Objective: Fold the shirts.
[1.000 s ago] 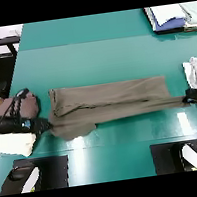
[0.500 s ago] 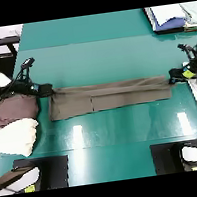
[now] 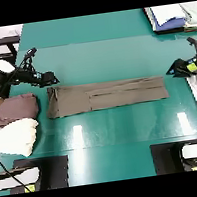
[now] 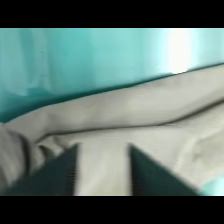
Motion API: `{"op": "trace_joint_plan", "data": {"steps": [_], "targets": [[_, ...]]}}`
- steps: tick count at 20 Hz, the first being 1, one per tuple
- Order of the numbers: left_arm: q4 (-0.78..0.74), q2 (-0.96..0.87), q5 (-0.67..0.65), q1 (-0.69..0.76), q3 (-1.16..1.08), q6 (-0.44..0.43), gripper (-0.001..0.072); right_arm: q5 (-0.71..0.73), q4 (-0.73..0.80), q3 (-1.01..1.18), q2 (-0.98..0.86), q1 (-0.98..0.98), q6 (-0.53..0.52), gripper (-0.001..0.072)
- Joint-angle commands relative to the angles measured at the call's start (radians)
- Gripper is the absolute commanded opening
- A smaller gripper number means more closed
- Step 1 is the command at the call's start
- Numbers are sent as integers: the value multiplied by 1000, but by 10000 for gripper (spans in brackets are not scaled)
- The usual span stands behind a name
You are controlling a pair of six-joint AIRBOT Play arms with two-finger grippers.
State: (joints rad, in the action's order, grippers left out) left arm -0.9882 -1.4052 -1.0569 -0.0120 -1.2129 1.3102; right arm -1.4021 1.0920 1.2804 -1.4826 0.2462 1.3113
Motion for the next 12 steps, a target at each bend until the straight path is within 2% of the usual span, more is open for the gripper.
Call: {"op": "trace_joint_plan", "data": {"steps": [1,7,10,11,12], "targets": [[102,-5,-24,3,-16,-19,33,16,-72,-115,19,108,-69,543],[106,-21,63,165,-16,10,25,36,-194,-212,-112,115,-142,543],[106,-52,134,257,-16,79,25,54,-235,-206,-177,63,-146,533],[107,-68,154,288,-17,90,25,53,-236,-196,-190,42,-150,483],[107,-82,173,316,-17,97,25,52,-235,-183,-194,25,-164,346]]}}
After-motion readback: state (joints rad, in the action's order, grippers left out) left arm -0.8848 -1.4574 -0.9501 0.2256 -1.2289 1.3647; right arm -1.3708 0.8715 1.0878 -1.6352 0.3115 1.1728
